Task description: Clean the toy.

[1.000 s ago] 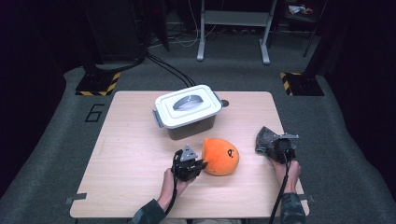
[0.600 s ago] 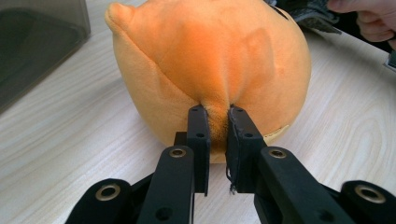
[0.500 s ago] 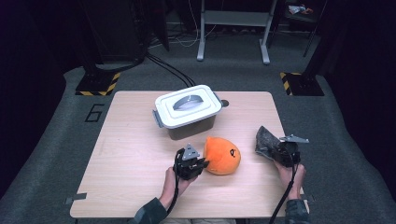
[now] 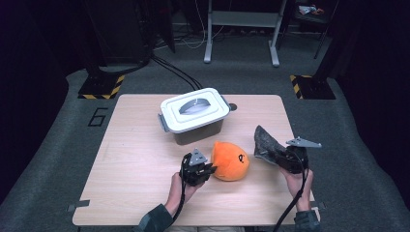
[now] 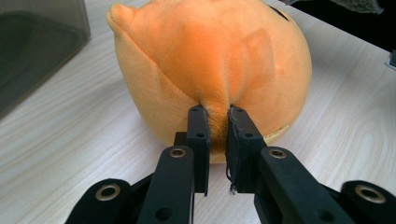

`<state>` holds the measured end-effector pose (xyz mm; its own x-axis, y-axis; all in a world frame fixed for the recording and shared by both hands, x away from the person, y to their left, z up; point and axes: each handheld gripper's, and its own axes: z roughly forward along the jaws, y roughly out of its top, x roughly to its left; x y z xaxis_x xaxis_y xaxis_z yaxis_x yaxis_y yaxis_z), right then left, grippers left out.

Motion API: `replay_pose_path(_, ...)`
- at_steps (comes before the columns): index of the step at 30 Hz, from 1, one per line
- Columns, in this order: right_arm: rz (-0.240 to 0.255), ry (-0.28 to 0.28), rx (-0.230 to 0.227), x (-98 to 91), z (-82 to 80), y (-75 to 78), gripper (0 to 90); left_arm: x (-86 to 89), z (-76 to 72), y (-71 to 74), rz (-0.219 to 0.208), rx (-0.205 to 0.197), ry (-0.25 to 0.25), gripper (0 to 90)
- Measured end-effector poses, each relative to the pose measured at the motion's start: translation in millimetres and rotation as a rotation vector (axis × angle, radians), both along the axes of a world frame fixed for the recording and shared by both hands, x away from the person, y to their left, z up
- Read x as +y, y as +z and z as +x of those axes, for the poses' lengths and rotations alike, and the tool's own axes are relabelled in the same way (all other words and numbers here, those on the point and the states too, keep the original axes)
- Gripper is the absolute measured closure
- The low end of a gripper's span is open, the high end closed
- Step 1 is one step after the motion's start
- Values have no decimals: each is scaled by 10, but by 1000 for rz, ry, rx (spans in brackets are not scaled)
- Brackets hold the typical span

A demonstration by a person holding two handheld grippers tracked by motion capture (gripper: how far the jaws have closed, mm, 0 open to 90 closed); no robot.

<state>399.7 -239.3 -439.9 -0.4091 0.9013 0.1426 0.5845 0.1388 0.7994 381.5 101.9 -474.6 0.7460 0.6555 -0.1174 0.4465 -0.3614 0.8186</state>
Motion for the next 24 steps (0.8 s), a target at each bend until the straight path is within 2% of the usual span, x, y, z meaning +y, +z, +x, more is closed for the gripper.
replay_pose_path(2, 13, 29, -5, 59, -13, 50, 764, -2, 5, 6, 1, -2, 0, 808)
replay_pose_path(8, 5, 118, -26, 306, -50, 185, 764, -21, 26, 32, -2, -4, 0, 808)
replay_pose_path(19, 14, 225, -23, 691, -47, 231, 762, -65, 32, 56, -3, -10, -10, 809)
replay_pose_path(24, -5, 261, -18, 872, -11, 264, 761, -109, 25, 50, -3, -13, -12, 809)
